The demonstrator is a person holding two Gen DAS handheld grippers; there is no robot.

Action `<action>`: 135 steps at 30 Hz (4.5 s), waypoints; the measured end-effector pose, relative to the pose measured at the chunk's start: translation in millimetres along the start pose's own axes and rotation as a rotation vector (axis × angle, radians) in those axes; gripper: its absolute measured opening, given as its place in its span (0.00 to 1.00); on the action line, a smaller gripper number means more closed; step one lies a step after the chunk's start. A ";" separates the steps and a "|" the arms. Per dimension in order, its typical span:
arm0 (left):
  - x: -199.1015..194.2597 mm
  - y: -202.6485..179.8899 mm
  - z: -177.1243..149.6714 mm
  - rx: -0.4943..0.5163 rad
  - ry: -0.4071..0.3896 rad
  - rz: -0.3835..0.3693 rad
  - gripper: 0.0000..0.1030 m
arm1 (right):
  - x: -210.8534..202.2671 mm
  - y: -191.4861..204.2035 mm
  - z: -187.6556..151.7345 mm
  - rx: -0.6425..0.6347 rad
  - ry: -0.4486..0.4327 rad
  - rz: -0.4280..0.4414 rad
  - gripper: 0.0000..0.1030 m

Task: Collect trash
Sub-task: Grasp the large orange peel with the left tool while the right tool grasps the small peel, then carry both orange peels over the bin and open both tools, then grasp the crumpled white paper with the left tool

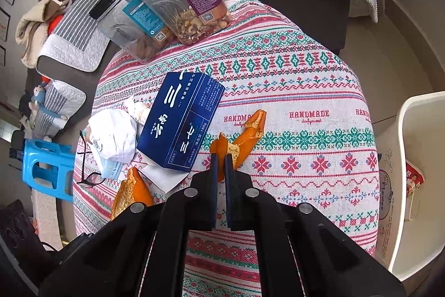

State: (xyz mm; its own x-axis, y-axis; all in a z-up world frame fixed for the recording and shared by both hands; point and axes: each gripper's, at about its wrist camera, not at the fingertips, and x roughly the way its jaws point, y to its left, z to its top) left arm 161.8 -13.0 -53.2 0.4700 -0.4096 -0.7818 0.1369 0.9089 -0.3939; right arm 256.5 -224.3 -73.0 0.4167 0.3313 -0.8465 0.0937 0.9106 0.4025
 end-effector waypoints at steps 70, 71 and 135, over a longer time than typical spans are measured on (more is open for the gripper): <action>1.3 13.0 50.9 -0.199 -0.130 0.181 0.65 | -91.2 -87.8 -10.3 0.085 -0.073 -0.188 0.59; -3.4 21.7 52.6 -0.210 -0.138 0.204 0.66 | -89.1 -85.0 -10.7 0.080 -0.070 -0.185 0.59; 31.9 45.3 44.3 -0.081 -0.048 0.027 0.31 | 52.6 38.3 22.1 0.013 0.018 0.042 0.73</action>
State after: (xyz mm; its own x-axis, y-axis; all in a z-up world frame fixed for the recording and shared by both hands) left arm 221.6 18.6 -74.6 0.5143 -0.3793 -0.7692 0.0538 0.9094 -0.4124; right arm 302.0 -177.5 -94.4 0.4046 0.3738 -0.8346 0.0879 0.8925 0.4424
